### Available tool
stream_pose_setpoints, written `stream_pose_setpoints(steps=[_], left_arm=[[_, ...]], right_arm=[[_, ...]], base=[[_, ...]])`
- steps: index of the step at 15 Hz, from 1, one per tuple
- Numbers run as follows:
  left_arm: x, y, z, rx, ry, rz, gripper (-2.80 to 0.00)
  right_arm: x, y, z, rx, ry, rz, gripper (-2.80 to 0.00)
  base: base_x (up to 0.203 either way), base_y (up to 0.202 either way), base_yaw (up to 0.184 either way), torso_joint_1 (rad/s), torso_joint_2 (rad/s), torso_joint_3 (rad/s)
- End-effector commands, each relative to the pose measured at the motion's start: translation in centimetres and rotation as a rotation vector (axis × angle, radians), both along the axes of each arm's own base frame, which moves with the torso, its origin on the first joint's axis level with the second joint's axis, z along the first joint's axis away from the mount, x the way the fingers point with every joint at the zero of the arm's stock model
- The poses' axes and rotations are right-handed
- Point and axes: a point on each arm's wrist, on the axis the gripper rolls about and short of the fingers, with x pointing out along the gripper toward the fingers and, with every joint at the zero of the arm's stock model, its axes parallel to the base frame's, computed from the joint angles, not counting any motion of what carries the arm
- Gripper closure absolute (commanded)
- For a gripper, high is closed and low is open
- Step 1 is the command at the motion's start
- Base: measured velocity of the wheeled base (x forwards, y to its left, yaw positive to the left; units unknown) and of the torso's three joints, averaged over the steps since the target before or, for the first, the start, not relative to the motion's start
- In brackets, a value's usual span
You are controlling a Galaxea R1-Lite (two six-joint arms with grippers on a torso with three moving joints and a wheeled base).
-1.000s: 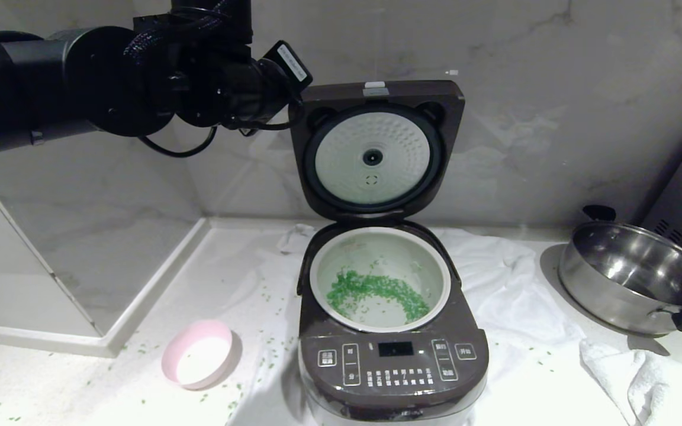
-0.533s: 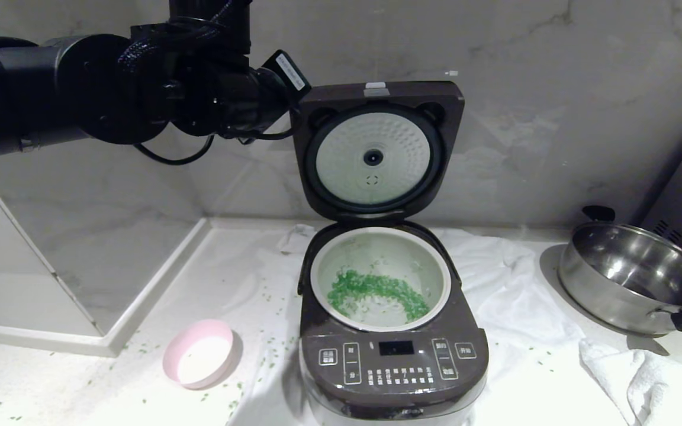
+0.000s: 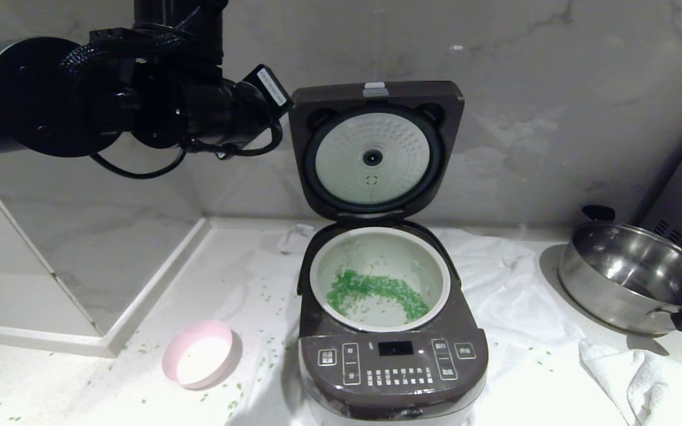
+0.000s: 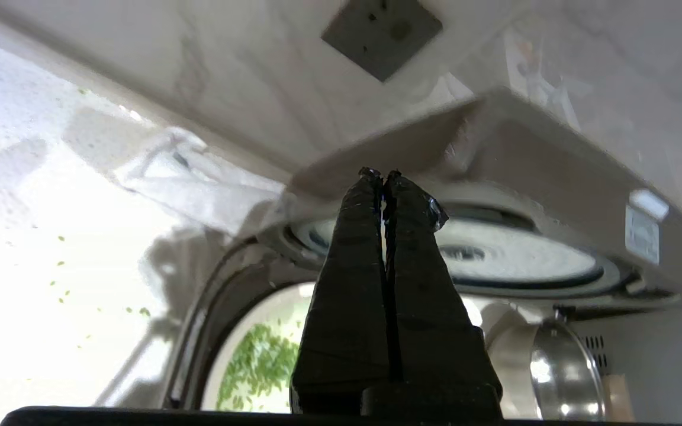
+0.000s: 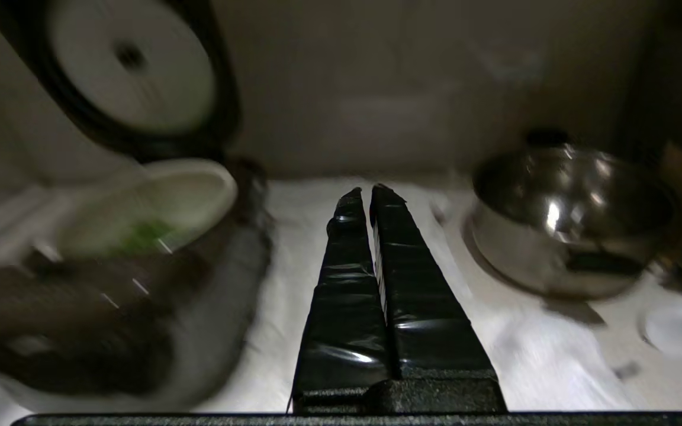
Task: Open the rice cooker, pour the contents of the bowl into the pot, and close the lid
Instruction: Close the rice cooker
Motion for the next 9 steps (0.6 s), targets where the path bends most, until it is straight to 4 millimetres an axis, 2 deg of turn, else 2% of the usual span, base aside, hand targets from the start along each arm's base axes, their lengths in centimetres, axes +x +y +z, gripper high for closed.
stream_pose_setpoints(steps=[1, 2, 5, 9], left_arm=[[0.3, 0.3, 0.6, -0.015, -0.022, 0.017, 0.00], [0.8, 0.1, 0.3, -0.009, -0.018, 0.026, 0.00], [1.6, 1.6, -0.8, 0.012, 0.018, 0.071, 0.00], [-0.2, 4.4, -2.0, 0.062, 0.077, 0.059, 0.00]], right_arm=[[3.5, 0.1, 7.9, 0.123, 0.066, 0.079, 0.00], [5.4, 0.2, 10.5, 0.164, 0.093, 0.124, 0.00], [12.1, 1.1, 15.9, 0.283, 0.173, 0.288, 0.00], [21.3, 1.7, 20.7, 0.408, 0.193, 0.425, 0.00]], base=[[0.000, 0.000, 0.000, 0.000, 0.00, 0.000], [0.000, 0.000, 0.000, 0.000, 0.00, 0.000], [0.000, 0.000, 0.000, 0.000, 0.00, 0.000], [0.000, 0.000, 0.000, 0.000, 0.00, 0.000]])
